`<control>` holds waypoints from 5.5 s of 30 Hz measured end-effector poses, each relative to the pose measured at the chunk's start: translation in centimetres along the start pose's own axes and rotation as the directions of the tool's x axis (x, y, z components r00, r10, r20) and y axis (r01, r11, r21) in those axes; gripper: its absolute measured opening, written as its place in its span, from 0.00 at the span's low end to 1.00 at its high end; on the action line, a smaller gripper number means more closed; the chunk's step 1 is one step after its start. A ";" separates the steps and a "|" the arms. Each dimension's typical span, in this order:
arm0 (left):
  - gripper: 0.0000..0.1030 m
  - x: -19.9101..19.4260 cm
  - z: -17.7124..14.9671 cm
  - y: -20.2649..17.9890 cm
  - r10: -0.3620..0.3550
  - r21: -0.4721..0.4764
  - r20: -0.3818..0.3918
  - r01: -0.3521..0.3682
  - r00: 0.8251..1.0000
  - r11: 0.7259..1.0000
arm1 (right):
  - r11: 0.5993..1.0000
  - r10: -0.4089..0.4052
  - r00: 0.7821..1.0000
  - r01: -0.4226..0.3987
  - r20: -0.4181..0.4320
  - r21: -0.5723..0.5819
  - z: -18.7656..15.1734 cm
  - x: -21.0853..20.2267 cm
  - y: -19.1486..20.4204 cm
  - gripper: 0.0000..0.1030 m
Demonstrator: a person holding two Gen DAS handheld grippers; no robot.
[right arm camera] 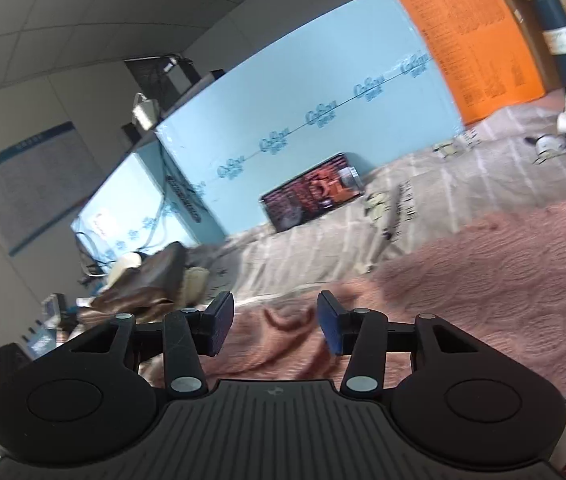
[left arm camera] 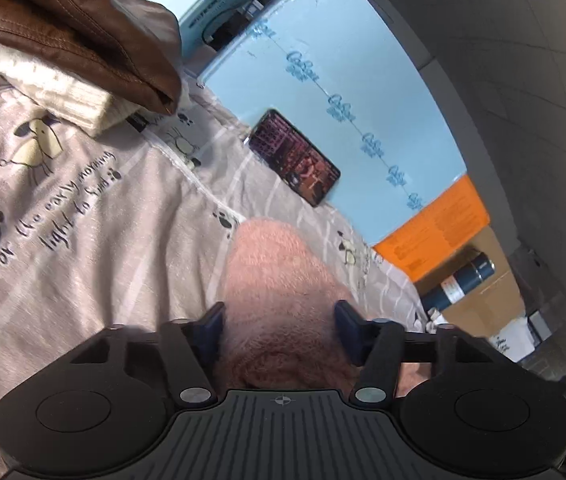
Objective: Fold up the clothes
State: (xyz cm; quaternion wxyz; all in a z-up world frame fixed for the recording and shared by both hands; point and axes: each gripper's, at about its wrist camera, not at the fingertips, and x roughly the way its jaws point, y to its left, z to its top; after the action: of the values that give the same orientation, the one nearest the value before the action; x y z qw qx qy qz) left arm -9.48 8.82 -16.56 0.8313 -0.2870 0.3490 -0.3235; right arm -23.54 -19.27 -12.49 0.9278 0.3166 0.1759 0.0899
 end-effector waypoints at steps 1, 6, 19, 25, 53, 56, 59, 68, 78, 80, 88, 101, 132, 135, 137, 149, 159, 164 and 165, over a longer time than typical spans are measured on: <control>0.34 0.2 -0.2 -0.3 -0.017 0.028 -0.005 0.018 1.000 0.999 | 0.997 0.059 0.998 -0.058 -0.023 0.043 0.0 0.3 -0.3 0.52; 0.21 -1.0 -0.1 -1.7 -0.061 0.180 0.054 0.050 0.997 0.982 | 0.991 0.077 0.996 -0.071 -0.055 0.110 -0.4 0.8 -1.2 0.58; 0.20 -3.2 1.8 -5.8 0.087 0.529 0.433 -0.331 0.897 0.781 | 0.969 0.135 0.991 -0.127 -0.024 0.214 0.0 -0.5 -3.3 0.61; 0.21 -3.0 -3.0 -11.1 -0.153 0.731 0.325 -0.145 0.933 0.667 | 0.960 0.141 0.990 -0.144 0.030 0.240 0.2 -1.8 -3.8 0.62; 0.88 0.2 0.3 -3.0 0.068 0.310 0.078 -0.089 0.995 0.946 | 0.945 0.100 0.994 -0.108 0.043 0.310 -0.9 -5.0 -6.7 0.82; 0.88 0.9 0.1 -1.9 0.057 0.276 0.019 -0.060 0.998 0.959 | 0.960 0.081 0.997 -0.082 0.014 0.266 -1.0 -4.2 -5.7 0.83; 0.89 0.7 -0.3 -1.7 0.034 0.276 0.006 -0.035 0.999 0.961 | 0.976 0.070 0.997 -0.061 -0.036 0.210 -1.3 -3.1 -4.4 0.82; 0.89 0.5 -0.3 -2.5 -0.004 0.283 0.003 0.003 1.000 0.959 | 0.998 -0.053 0.997 0.051 0.055 0.039 -0.7 -3.1 -2.0 0.19; 0.93 2.3 -0.2 -8.1 -0.026 0.493 0.024 0.010 0.999 0.870 | 0.987 -0.156 0.959 0.141 0.237 0.081 1.3 -8.0 -3.4 0.19; 0.93 3.0 -0.2 -8.9 -0.011 0.525 0.027 -0.004 1.000 0.851 | 0.978 -0.197 0.948 0.174 0.250 0.112 1.1 -8.8 -4.2 0.19; 0.96 6.7 -0.8 -9.8 0.017 0.551 -0.071 0.025 0.997 0.834 | 0.937 -0.336 0.920 0.304 0.201 0.171 -0.4 -9.8 -6.9 0.19; 0.98 9.5 -0.1 -9.1 -0.060 0.462 -0.164 0.130 0.985 0.877 | 0.880 -0.465 0.869 0.433 0.170 0.194 -1.8 -9.4 -8.7 0.62; 0.98 9.8 -1.1 -8.2 -0.239 0.288 -0.383 0.362 0.892 0.887 | 0.929 -0.361 0.929 0.351 0.079 0.118 -1.7 -6.1 -6.4 0.91; 0.98 9.9 -1.2 -8.1 -0.246 0.293 -0.377 0.367 0.893 0.883 | 0.938 -0.332 0.940 0.319 0.082 0.137 -1.9 -5.9 -6.1 0.84; 0.97 9.9 -1.5 -8.3 -0.238 0.316 -0.361 0.358 0.902 0.879 | 0.938 -0.333 0.938 0.319 0.095 0.138 -2.1 -6.0 -6.0 0.76; 0.60 8.7 -2.7 -12.2 -0.249 0.486 -0.248 0.342 0.936 0.804 | 0.930 -0.347 0.919 0.311 0.186 0.197 -1.9 -8.1 -6.7 0.43; 0.59 13.4 -3.3 -20.8 -0.387 0.525 -0.211 0.438 0.898 0.730 | 0.909 -0.416 0.812 0.382 0.410 0.165 3.4 -13.0 -7.6 0.42; 0.52 17.7 -3.7 -25.4 -0.465 0.568 -0.179 0.477 0.867 0.671 | 0.886 -0.446 0.723 0.441 0.528 0.144 7.5 -14.9 -9.5 0.42; 0.52 18.9 -3.7 -26.2 -0.472 0.569 -0.170 0.477 0.865 0.670 | 0.878 -0.456 0.708 0.455 0.539 0.145 8.6 -15.0 -10.2 0.42</control>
State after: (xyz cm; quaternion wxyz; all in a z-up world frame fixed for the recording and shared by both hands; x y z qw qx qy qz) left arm -10.84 -22.46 -7.74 0.7639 -0.0919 0.1467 -0.6217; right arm -33.46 -36.19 -8.39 0.9307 0.2759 -0.0302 -0.2381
